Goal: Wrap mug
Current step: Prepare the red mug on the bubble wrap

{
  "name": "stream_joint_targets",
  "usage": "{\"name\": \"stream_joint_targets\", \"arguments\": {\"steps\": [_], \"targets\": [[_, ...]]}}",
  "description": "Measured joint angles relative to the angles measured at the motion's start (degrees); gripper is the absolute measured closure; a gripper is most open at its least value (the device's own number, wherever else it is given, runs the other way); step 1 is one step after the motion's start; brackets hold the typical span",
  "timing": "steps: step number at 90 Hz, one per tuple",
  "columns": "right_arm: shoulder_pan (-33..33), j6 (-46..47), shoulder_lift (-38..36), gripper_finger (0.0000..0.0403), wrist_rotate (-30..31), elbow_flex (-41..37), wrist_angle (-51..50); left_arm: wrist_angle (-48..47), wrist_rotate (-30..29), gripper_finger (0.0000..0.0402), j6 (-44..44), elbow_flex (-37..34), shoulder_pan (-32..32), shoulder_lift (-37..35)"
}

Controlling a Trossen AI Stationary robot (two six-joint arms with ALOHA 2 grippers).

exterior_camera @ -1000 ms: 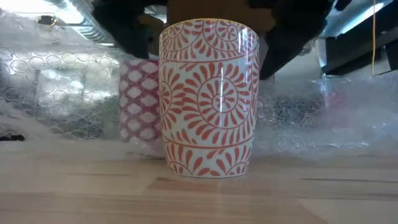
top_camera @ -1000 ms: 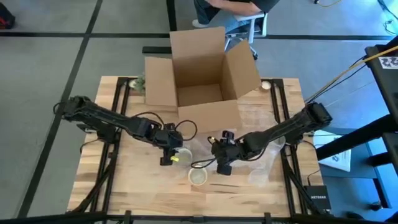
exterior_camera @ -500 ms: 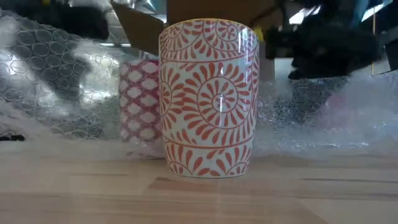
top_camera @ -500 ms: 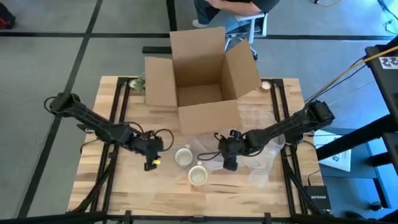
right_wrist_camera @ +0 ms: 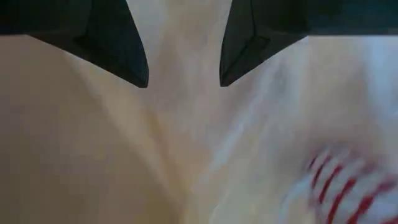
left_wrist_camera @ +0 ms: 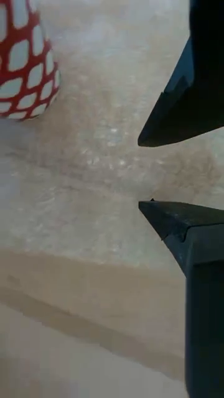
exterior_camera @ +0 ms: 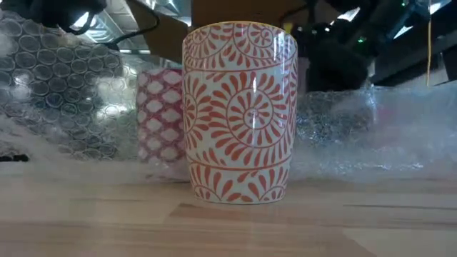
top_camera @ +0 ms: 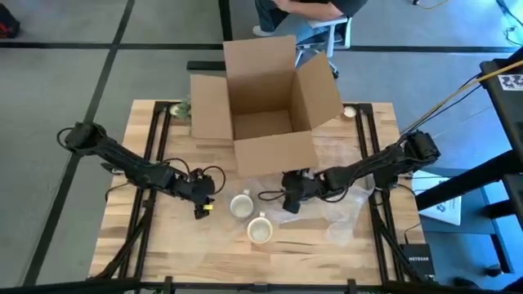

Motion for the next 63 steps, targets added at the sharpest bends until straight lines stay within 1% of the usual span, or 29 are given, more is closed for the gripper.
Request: {"name": "stream_joint_targets", "arguments": {"steps": [10, 16, 29, 34, 47, 54, 63], "targets": [[-2.20, -1.12, 2.71, 0.0217, 7.42, -1.96, 10.71, 0.60, -0.56, 0.0266, 0.66, -0.02, 0.00, -0.02], [-3.66, -1.71, 4.81, 0.0217, 10.42, -2.33, 15.82, 0.52, -0.53, 0.0266, 0.46, -0.02, -0.02, -0.02], [-6.29, -4.70, 9.83, 0.0217, 10.25, -2.24, 27.10, 0.60, -0.54, 0.0266, 0.21, -0.02, 0.00, -0.02], [-6.94, -4.85, 11.44, 0.0217, 10.26, -2.00, 29.50, 0.66, -0.56, 0.0266, 0.07, -0.02, 0.00, -0.02], [-7.37, -7.59, 12.64, 0.0217, 10.14, -0.43, 29.39, 0.58, -0.54, 0.0266, 0.00, -0.04, 0.00, -0.02], [-6.85, -9.75, 10.97, 0.0217, 9.90, 0.41, 25.76, 0.69, -0.54, 0.0266, -0.02, -0.04, 0.00, -0.02], [-6.47, -9.90, 8.04, 0.0217, 8.76, 1.58, 21.41, 0.59, -0.54, 0.0266, -0.02, -0.04, 0.00, -0.02]]}}
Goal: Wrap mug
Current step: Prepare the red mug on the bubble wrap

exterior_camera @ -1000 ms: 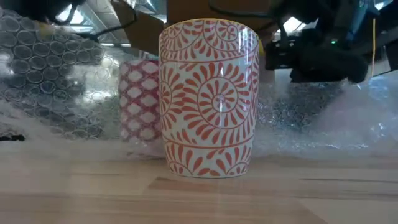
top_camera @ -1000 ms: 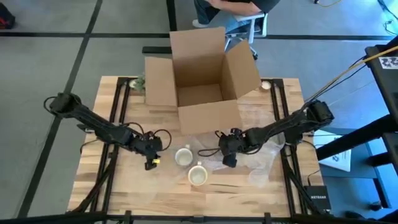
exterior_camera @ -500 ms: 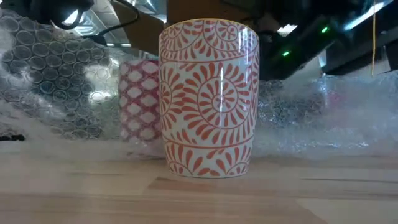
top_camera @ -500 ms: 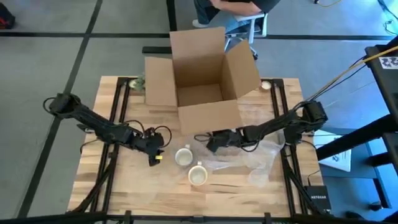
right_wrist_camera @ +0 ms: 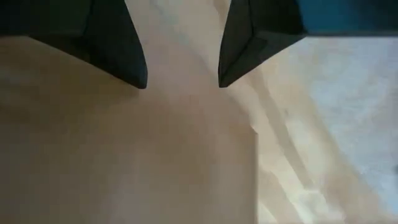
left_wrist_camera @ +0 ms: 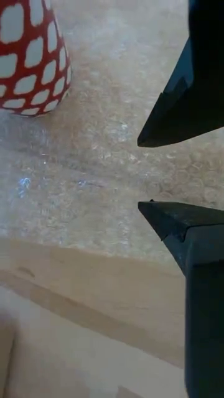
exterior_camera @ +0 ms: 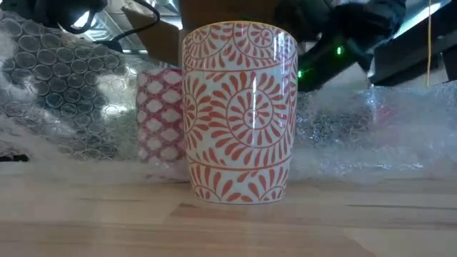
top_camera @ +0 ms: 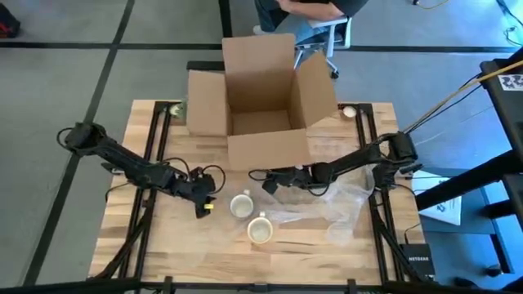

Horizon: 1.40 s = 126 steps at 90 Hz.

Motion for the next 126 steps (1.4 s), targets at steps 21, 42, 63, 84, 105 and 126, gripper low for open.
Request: {"name": "stream_joint_targets", "arguments": {"steps": [21, 42, 63, 84, 105, 126], "targets": [[-3.38, -0.83, 2.54, 0.0217, 0.01, 0.15, 5.93, 0.02, -0.63, 0.0266, 0.07, 0.00, 0.00, 0.00], [-3.66, -0.97, 5.64, 0.0217, -1.44, 0.29, 7.71, -0.01, -0.29, 0.0266, -0.37, 0.00, -0.02, 0.00], [0.79, 4.21, -1.07, 0.0217, -10.65, 0.41, -7.96, -0.06, -0.15, 0.0266, -0.11, 0.00, -0.02, 0.00], [4.81, 13.94, -10.44, 0.0217, -17.86, 0.43, -39.16, -0.17, -0.15, 0.0266, 0.26, 0.00, -0.02, 0.01], [10.52, 19.27, -11.61, 0.0217, -19.67, 0.25, -53.48, -0.10, -0.15, 0.0266, 0.28, 0.00, -0.02, 0.00], [10.93, 26.62, -11.45, 0.0222, -8.21, -2.12, -67.17, -0.48, -0.04, 0.0266, 0.04, 0.00, -0.72, 0.00]]}}
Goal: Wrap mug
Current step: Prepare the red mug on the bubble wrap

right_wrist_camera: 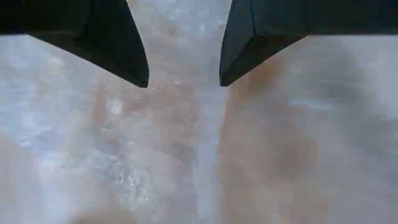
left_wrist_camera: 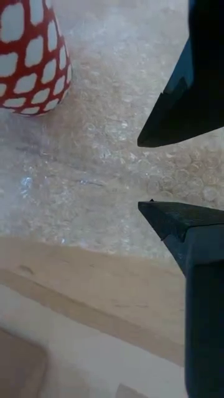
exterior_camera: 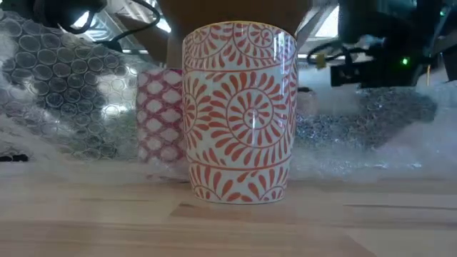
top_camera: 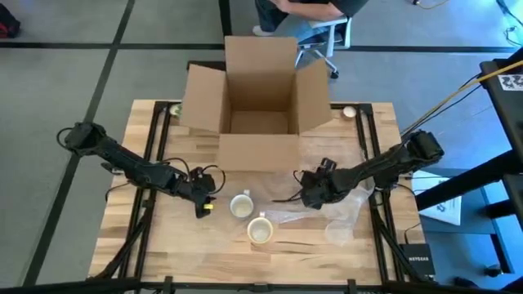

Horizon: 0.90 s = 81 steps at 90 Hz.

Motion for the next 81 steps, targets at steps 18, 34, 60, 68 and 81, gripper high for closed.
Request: {"name": "stream_joint_targets", "arguments": {"steps": [18, 34, 60, 68, 81], "targets": [[-2.67, 5.53, -0.36, 0.0266, 3.20, -2.97, -15.45, -0.97, 0.13, 0.0266, -0.71, -0.28, -1.70, 0.00], [-3.21, 5.87, -4.14, 0.0280, -1.44, -0.52, -16.42, -1.49, 0.11, 0.0266, -1.01, -0.30, -1.93, 0.00], [-3.20, 4.13, -15.24, 0.0242, -13.40, 0.29, 12.76, -1.43, 0.14, 0.0266, -1.51, -0.31, -1.93, 0.00], [-3.20, 6.42, -14.57, 0.0209, -15.60, -1.18, 17.30, -1.34, 0.25, 0.0266, -1.53, -0.33, -1.93, 0.00], [-3.20, 9.23, -11.00, 0.0162, -19.12, -3.75, 23.70, -2.18, 1.26, 0.0266, -0.77, -0.33, -1.93, 0.00]]}}
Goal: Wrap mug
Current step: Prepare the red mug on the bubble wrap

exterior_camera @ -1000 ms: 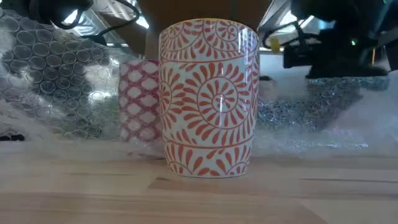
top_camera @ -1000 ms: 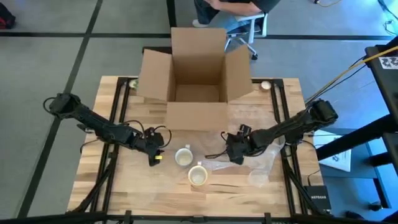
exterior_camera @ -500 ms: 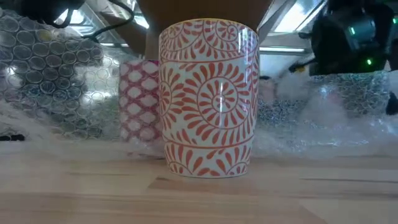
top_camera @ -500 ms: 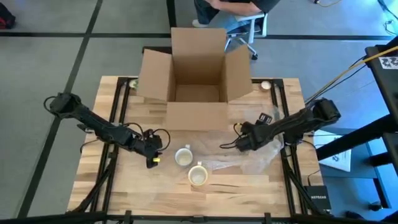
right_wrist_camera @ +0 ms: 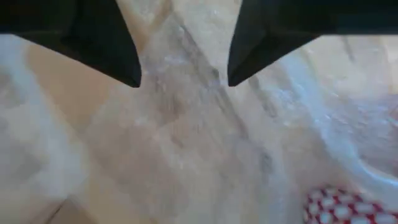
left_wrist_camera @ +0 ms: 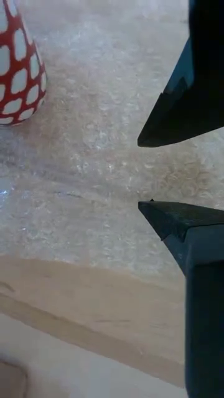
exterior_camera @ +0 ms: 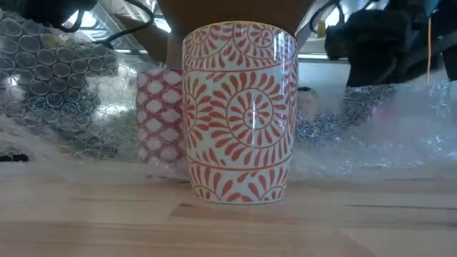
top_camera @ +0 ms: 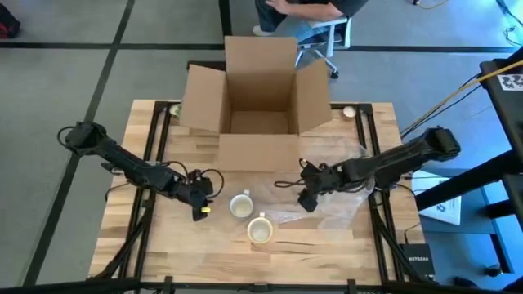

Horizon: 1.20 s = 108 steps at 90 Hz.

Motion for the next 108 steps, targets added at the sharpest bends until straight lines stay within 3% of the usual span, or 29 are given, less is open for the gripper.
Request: {"name": "stream_joint_targets", "arguments": {"steps": [25, 47, 72, 86, 108], "targets": [[0.02, 0.54, 6.24, 0.0139, -3.72, -1.48, 1.35, -6.68, 3.89, 0.0266, -0.83, 1.53, 0.00, -0.01], [0.02, 1.39, 9.13, 0.0139, -0.96, -1.46, 2.26, -3.42, 7.02, 0.0266, -2.69, 4.60, -2.99, -0.50], [0.06, 1.35, 12.32, 0.0139, 0.09, -1.42, 4.94, -1.44, 4.46, 0.0266, -9.20, -2.10, -4.79, 3.31], [1.48, 1.58, 13.28, 0.0139, -0.36, -1.24, 4.77, -6.21, 1.07, 0.0266, -9.44, -3.41, -4.17, 3.23], [6.05, 7.49, 13.21, 0.0139, -1.32, -1.22, 3.87, -11.97, 0.66, 0.0266, -5.00, -3.34, -2.82, 1.77]]}}
